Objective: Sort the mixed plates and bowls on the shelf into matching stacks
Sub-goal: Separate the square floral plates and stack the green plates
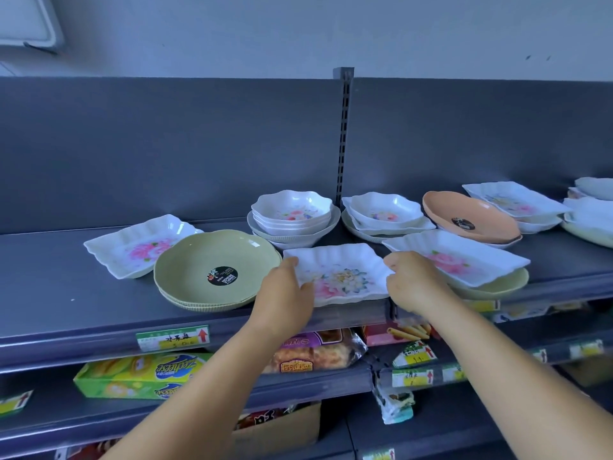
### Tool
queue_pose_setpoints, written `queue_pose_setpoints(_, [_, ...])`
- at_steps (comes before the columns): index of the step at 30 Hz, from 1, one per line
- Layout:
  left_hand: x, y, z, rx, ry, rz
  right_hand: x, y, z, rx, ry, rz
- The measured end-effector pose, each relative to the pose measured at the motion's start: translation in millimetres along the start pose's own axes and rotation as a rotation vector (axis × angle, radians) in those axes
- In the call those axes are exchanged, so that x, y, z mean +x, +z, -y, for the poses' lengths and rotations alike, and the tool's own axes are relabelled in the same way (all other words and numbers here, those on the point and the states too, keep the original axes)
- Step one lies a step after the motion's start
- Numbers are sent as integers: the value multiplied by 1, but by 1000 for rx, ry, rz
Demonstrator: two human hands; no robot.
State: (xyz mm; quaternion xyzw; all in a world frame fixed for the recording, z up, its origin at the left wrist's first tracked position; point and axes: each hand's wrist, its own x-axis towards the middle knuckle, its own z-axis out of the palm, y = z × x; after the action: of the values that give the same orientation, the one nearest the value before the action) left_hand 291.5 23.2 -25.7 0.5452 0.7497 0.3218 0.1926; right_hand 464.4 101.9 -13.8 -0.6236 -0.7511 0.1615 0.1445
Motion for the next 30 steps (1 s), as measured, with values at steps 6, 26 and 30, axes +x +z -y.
queue_pose_setpoints(6, [-8, 4, -4, -129, -41, -78, -4, -8, -11, 130, -44, -48])
queue_pose_setpoints(26, [-24, -64, 8, -297, -117, -488, 7, -24, 54, 526, -391, -83])
queue_pose_setpoints(30, [-22, -94, 37, -308, -182, -552, 13, -10, 102, 544, -400, -27])
